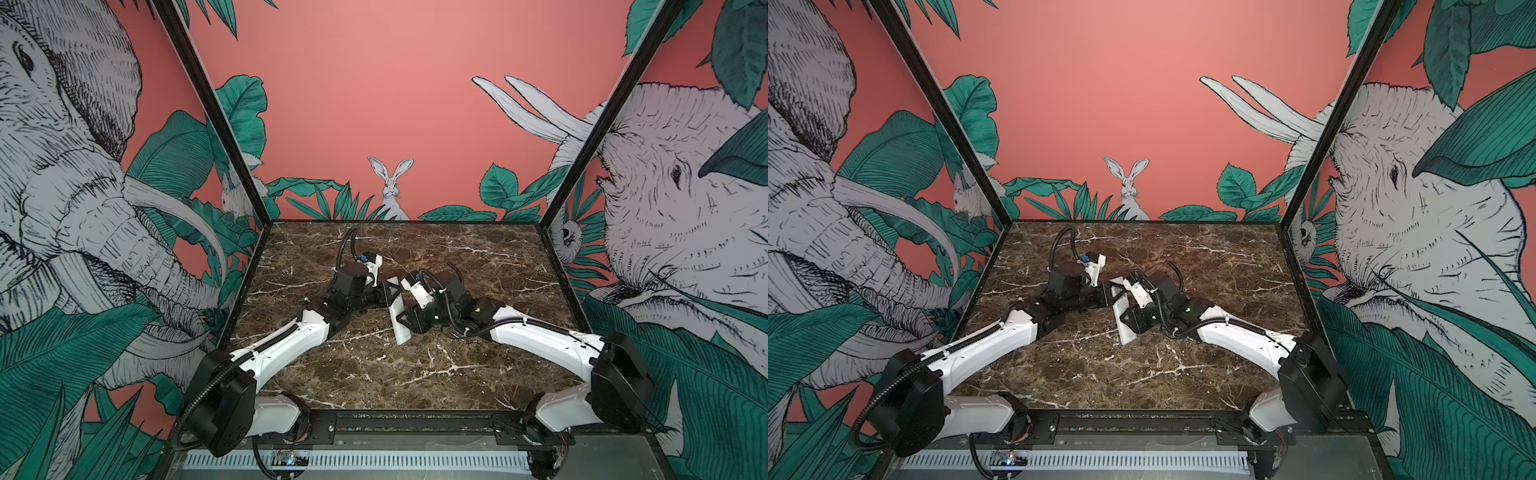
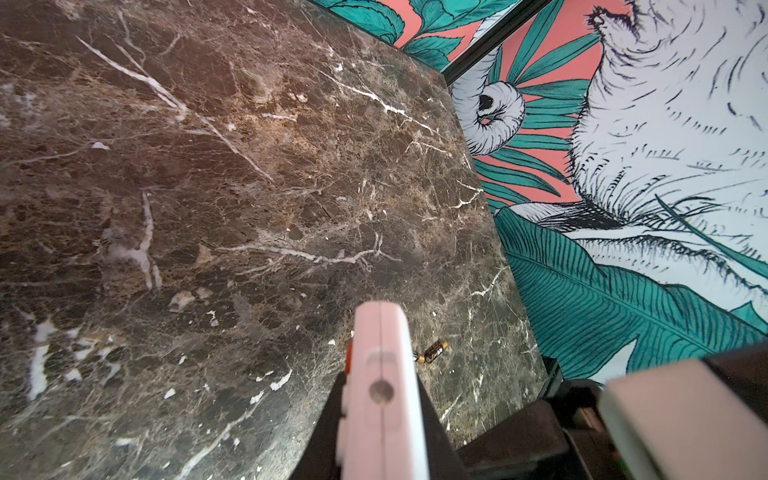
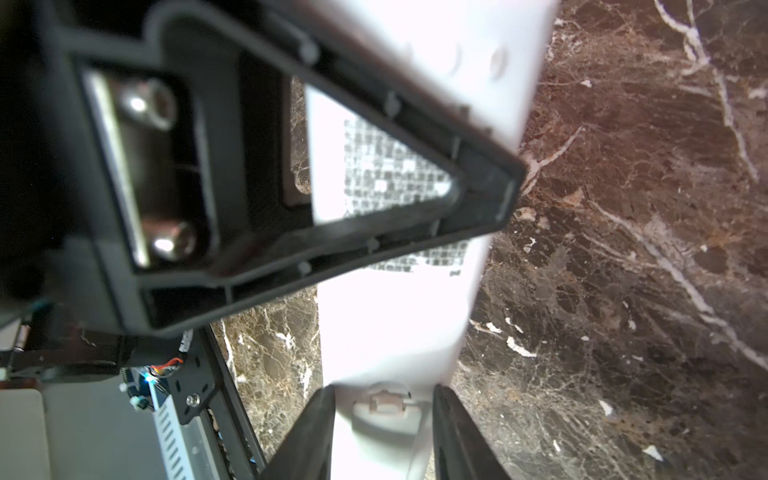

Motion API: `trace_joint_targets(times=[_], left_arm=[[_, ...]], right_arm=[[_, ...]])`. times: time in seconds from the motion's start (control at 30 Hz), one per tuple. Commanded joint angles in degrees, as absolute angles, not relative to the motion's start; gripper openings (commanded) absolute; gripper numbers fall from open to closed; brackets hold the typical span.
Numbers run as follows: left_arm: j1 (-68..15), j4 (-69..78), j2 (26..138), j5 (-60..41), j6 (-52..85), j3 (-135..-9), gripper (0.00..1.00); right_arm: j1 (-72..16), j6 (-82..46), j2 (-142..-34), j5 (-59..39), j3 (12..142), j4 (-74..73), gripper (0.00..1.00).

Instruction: Load the batteries into the remote control

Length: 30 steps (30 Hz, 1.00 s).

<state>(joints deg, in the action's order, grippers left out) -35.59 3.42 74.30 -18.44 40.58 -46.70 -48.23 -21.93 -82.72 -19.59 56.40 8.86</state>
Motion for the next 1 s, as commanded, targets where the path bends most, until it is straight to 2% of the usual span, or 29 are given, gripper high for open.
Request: trace_joint_targets(times=[0.0, 0.4, 0.97], left_arm=[[-35.8, 6.3, 73.5, -19.8, 40.7, -46.7, 0.00], [-35.8, 5.8, 73.4, -19.1, 40.6, -46.7, 0.00], [-35.9, 4.0, 73.4, -17.3, 39.3, -46.1, 0.00]], right_arm=[[-48.2, -22.0, -82.0, -20.2, 56.0, 7.5, 0.37], [-48.2, -22.1, -81.8, -20.5, 55.5, 7.2, 0.30], [-48.2, -22.3, -80.3, -20.6, 55.7, 7.1, 0.27]])
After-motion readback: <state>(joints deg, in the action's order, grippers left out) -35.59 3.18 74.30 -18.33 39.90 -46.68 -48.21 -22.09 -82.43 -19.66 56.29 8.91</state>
